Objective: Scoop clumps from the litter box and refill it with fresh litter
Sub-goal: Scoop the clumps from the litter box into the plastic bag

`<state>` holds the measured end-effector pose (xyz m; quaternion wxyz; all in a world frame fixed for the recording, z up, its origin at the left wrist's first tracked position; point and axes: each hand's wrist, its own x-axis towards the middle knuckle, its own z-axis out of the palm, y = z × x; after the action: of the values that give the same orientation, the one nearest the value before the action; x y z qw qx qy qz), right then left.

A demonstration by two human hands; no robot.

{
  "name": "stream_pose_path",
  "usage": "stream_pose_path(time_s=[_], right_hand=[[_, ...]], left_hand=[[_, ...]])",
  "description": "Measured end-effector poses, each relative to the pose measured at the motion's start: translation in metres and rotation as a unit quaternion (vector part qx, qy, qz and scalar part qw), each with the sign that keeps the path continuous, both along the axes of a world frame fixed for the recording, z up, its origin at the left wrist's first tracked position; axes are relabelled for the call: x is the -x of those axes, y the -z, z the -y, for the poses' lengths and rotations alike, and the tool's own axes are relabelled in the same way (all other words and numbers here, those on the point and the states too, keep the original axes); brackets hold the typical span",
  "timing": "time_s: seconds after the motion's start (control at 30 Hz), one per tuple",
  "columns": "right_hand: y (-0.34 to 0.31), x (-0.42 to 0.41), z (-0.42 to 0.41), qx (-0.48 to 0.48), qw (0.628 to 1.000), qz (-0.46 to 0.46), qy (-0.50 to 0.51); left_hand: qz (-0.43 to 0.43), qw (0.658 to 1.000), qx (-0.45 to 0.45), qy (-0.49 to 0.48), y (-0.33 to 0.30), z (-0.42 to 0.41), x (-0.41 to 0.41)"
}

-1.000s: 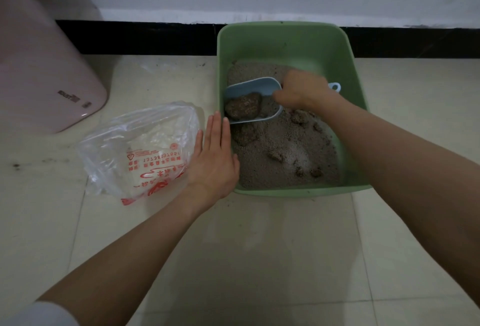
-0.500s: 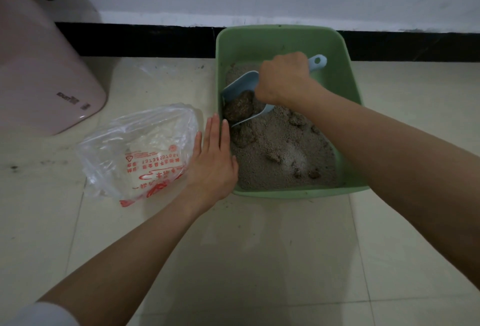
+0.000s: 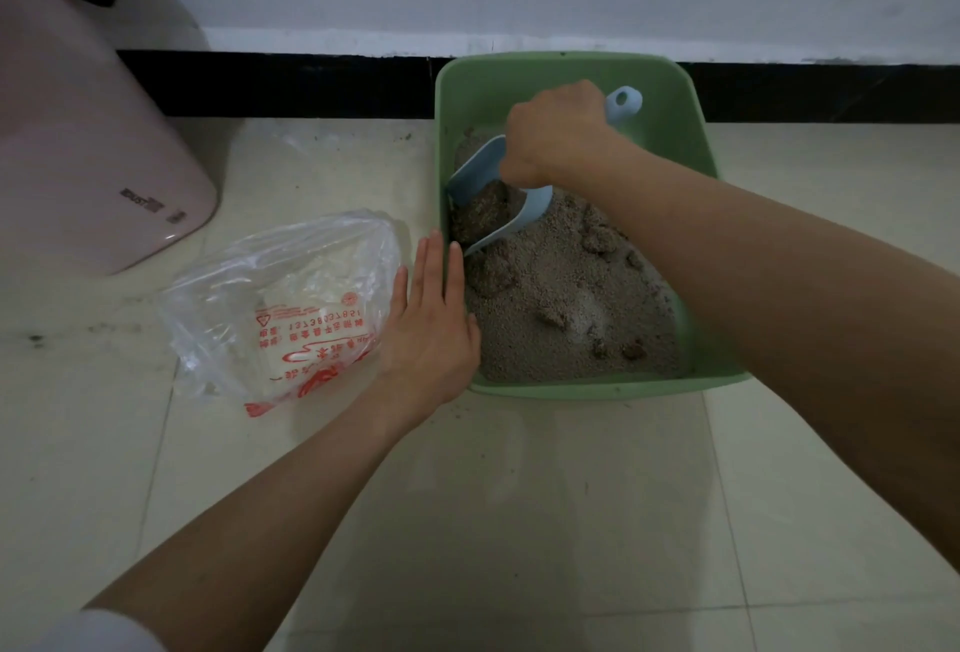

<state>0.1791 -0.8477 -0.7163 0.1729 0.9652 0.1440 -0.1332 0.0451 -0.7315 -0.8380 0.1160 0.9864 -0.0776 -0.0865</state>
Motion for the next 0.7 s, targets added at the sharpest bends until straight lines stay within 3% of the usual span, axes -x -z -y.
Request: stream_pose_path(time_s=[0.37, 0.7], right_hand=[[-0.002, -0.005, -0.009, 0.034, 0.999, 0.003, -0.027], [0.001, -0.006, 0.011, -0.043, 0.998, -0.041, 0.01]], left_hand=[[0.02, 1.0, 0.007, 0.002, 0.002, -0.001, 0.001], [0.03, 0.999, 0.014, 0.003, 0.006, -0.001, 0.001]])
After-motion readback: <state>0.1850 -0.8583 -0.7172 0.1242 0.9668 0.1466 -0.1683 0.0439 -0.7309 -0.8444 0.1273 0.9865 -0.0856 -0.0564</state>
